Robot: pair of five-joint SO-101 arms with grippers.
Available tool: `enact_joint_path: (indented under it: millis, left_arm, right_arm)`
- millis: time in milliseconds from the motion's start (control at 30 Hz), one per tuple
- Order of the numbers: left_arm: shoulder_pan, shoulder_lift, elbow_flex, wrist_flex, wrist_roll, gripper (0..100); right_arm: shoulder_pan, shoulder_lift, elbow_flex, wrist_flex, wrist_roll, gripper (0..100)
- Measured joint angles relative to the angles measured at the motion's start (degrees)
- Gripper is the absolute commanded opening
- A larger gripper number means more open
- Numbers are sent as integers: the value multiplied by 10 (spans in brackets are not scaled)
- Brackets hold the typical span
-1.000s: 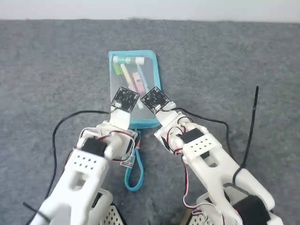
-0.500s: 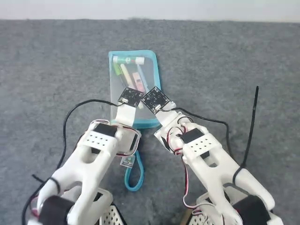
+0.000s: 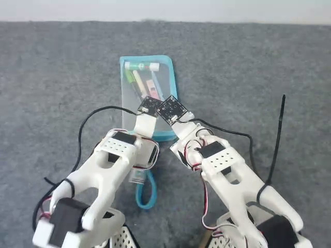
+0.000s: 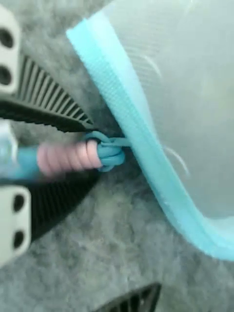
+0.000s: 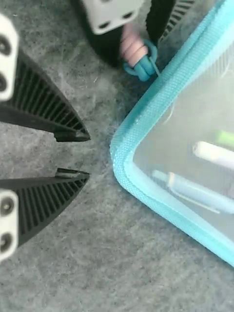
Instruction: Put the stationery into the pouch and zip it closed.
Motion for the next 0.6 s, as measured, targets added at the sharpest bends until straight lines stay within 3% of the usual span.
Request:
enact_joint_path:
  millis: [233, 600]
  left_arm:
    - [1, -63, 4, 4, -52, 10]
    - [-3, -384, 98, 84, -49, 10]
  right_arm:
    - [0, 0, 0, 0, 0, 96]
    - [-2, -37, -14, -5, -3, 96]
